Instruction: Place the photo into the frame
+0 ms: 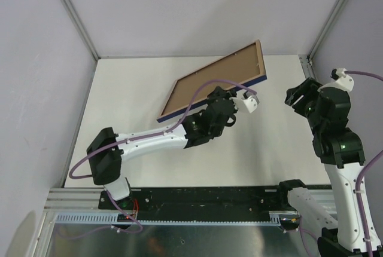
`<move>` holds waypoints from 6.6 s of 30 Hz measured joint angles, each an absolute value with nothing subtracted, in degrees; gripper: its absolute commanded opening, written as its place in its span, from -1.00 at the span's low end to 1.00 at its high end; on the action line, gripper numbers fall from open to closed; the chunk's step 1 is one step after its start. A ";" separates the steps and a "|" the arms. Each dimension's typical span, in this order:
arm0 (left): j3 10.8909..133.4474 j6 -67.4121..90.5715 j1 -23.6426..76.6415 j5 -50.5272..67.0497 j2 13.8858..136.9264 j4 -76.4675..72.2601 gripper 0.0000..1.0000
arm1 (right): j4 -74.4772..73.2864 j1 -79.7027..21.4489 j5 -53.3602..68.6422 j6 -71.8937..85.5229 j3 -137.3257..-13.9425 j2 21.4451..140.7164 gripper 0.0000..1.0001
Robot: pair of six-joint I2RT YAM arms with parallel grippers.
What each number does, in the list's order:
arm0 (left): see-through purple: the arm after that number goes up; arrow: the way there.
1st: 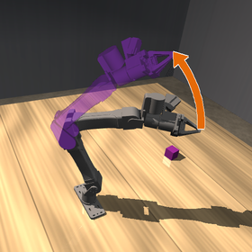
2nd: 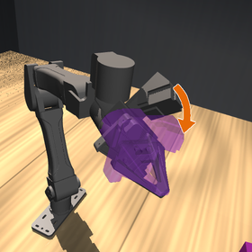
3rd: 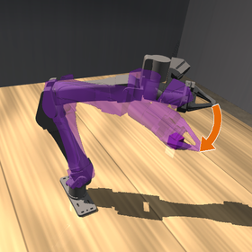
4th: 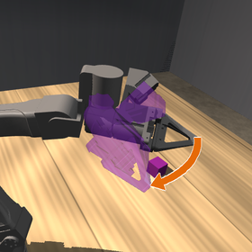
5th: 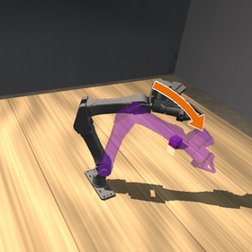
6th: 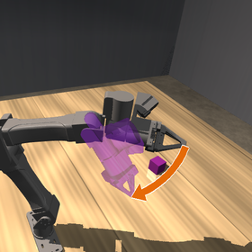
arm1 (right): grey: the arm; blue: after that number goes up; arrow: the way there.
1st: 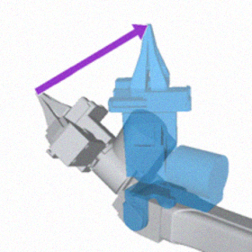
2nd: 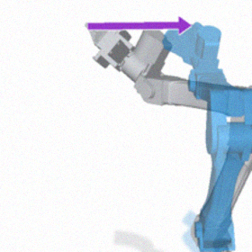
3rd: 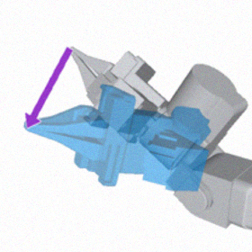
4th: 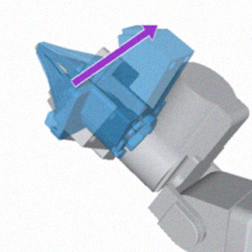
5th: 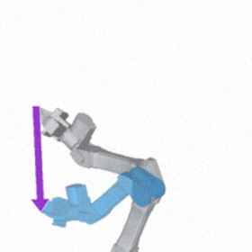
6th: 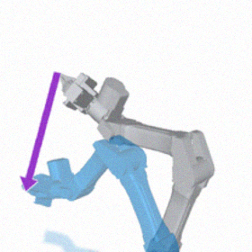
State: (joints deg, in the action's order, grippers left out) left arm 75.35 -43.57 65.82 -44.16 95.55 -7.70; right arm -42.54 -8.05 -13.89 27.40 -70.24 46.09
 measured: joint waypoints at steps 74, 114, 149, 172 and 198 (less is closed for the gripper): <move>67.29 49.87 7.46 34.13 105.23 -12.69 -0.55 | -25.50 -7.60 7.14 28.47 -46.87 63.48 0.38; 62.92 35.44 10.72 3.14 102.00 11.14 0.31 | -11.88 -11.73 9.45 30.00 -40.93 75.24 0.41; 49.21 40.60 22.00 -9.32 92.95 17.23 -0.67 | -12.51 -17.04 1.45 32.40 -38.26 76.07 0.00; 56.12 34.65 22.04 -8.51 82.74 23.53 0.79 | -15.25 -17.30 2.37 32.86 -40.03 69.14 0.31; 55.55 24.58 22.06 -0.14 60.01 28.84 0.99 | -11.44 -20.99 -0.01 36.97 -44.07 50.63 0.78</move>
State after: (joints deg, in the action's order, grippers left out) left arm 55.55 24.58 22.06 -0.14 60.01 28.84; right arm -11.44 -20.99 -0.01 36.97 -44.07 50.63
